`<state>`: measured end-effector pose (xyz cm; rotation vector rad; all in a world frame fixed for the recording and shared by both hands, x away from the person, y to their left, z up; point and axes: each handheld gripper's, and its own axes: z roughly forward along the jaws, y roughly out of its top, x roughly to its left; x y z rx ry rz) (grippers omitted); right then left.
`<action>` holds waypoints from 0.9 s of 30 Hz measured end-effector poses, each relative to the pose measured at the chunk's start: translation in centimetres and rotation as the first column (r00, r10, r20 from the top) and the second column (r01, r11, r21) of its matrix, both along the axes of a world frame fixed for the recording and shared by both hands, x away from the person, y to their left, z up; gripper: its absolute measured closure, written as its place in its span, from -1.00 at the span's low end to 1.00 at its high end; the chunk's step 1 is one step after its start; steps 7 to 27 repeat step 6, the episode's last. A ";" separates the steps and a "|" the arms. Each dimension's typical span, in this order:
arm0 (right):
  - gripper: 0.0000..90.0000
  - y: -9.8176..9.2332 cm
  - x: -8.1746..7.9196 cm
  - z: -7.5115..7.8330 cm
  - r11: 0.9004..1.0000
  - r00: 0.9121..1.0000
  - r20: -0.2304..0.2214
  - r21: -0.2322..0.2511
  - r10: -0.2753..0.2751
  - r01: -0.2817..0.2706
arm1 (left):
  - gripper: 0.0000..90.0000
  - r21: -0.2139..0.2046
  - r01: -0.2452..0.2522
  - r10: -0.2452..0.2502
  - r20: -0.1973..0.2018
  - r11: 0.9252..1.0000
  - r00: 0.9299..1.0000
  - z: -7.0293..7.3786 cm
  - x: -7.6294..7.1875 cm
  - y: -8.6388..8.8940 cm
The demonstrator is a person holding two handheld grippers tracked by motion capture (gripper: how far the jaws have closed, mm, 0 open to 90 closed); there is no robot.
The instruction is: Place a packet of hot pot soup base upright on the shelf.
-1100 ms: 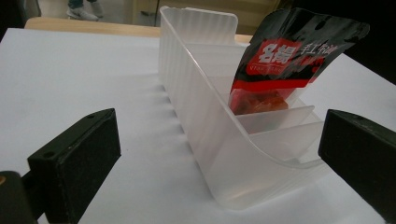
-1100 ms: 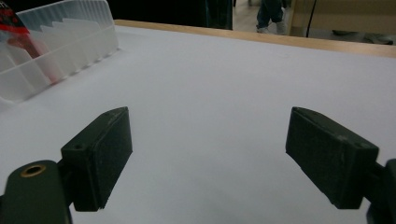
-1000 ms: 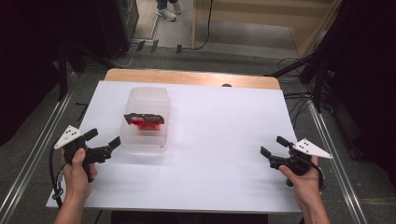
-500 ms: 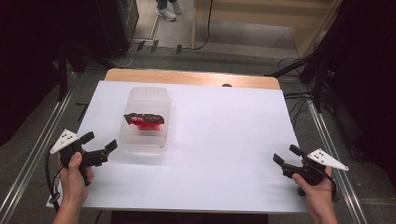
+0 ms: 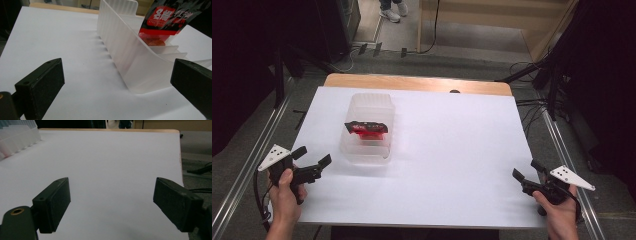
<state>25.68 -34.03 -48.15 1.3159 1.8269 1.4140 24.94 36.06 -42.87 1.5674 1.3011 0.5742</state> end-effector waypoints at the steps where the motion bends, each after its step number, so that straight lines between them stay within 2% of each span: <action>1: -0.67 0.0 0.0 -0.1 1.000 1.000 -0.007 0.004 -0.008 0.008 | -1.00 -0.003 0.003 -0.003 0.001 1.000 1.000 0.0 0.0 0.0; 6: -0.66 -0.3 -0.1 -0.5 1.000 1.000 -0.014 0.011 -0.023 0.023 | -1.00 0.003 0.003 -0.002 -0.004 1.000 1.000 -0.2 0.2 -0.1; 27: -0.66 -0.3 -0.1 -0.5 1.000 1.000 -0.014 0.011 -0.023 0.023 | -1.00 0.003 0.003 -0.002 -0.004 1.000 1.000 -0.2 0.2 -0.1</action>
